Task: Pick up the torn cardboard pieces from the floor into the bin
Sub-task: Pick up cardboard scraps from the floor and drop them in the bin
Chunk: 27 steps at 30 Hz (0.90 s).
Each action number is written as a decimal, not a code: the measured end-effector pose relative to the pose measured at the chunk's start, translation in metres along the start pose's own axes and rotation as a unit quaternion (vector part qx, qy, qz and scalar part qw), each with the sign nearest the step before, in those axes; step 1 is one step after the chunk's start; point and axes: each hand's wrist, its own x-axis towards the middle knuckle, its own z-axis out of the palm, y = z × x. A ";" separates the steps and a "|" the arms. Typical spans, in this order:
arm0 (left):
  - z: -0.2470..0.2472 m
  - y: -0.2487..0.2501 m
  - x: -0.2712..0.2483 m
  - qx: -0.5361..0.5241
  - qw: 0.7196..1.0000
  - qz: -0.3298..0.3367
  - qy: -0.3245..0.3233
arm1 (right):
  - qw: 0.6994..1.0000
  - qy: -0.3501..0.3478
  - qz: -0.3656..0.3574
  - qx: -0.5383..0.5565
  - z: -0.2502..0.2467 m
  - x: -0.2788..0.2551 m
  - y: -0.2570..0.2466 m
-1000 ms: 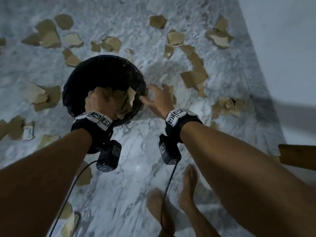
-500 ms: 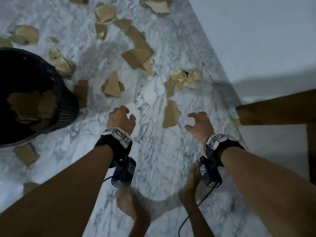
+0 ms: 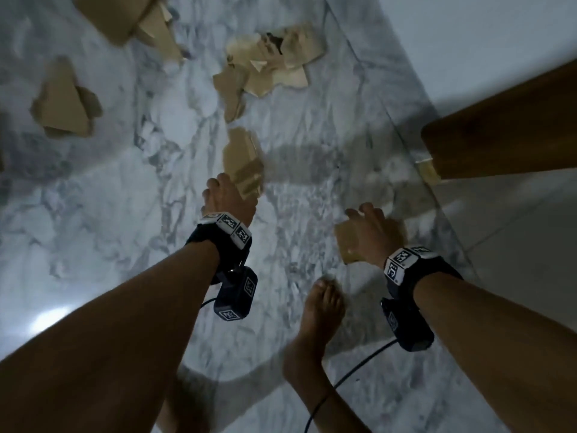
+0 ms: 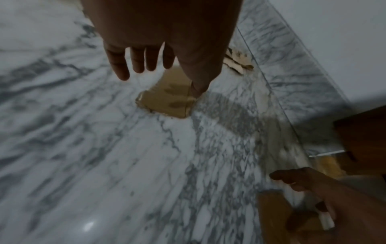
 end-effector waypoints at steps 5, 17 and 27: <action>0.031 0.016 0.026 -0.036 0.997 -0.058 0.048 | 0.993 0.062 -0.035 -0.095 0.022 0.021 0.000; 0.027 0.026 0.053 -0.037 0.994 -0.105 0.022 | 0.990 -0.027 -0.129 -0.058 -0.014 0.041 0.006; -0.098 0.057 0.038 -0.011 0.997 -0.072 0.028 | 0.981 0.088 -0.174 -0.001 -0.191 0.062 -0.050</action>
